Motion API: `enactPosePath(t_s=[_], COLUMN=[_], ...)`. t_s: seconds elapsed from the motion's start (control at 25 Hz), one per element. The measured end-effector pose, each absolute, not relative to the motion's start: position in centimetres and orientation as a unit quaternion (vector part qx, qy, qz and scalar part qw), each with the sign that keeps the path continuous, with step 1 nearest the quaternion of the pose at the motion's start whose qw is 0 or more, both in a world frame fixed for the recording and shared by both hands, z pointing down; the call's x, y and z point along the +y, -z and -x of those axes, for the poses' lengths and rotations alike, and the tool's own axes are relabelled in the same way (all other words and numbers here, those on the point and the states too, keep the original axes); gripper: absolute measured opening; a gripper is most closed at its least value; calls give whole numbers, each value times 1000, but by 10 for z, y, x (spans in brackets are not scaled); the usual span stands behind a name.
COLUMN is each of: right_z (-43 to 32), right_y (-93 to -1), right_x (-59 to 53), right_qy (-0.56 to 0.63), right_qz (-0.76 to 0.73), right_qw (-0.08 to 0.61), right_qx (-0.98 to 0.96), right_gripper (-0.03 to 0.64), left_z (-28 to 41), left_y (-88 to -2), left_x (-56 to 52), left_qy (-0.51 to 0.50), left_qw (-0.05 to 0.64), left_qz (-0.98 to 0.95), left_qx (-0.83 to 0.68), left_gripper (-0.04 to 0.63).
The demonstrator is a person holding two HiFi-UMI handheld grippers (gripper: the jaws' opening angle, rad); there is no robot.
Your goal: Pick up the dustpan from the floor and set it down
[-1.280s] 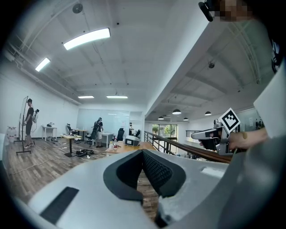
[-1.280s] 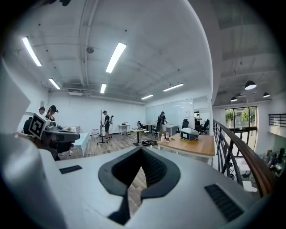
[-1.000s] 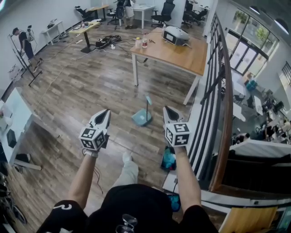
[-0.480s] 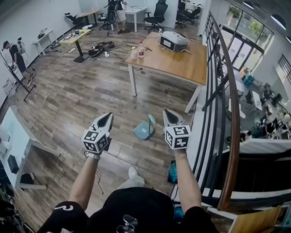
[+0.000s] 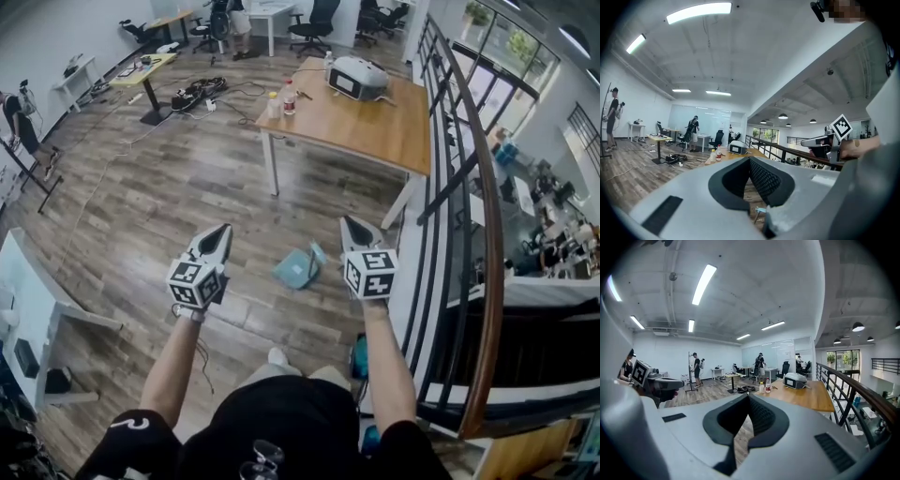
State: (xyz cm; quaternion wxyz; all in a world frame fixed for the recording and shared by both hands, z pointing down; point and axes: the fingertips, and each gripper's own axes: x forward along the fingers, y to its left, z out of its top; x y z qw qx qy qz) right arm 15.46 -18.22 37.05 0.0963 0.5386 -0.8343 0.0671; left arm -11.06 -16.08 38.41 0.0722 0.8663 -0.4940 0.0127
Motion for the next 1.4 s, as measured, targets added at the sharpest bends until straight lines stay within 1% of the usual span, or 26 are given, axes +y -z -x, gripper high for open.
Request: enactPosePath(t_s=[0.48, 0.92, 1.12, 1.4], right_z=[-146, -155, -159, -159], right_y=[-390, -421, -453, -522], right_x=[-233, -288, -299, -314], right_qy=[-69, -82, -100, -124], right_qz=[-527, -507, -505, -492], right_qw=[110, 126, 137, 165], right_qx=[-840, -849, -846, -846], right_gripper=[-5, -5, -3, -3], left_z=[115, 98, 91, 78], left_y=[-405, -422, -445, -501], left_x=[-204, -242, -249, -259], left_qy=[-13, -20, -31, -48], left_qw=[88, 102, 118, 145], left_qz=[-862, -852, -852, -853], left_qx=[-500, -513, -510, -500], left_gripper=[-2, -2, -2, -2])
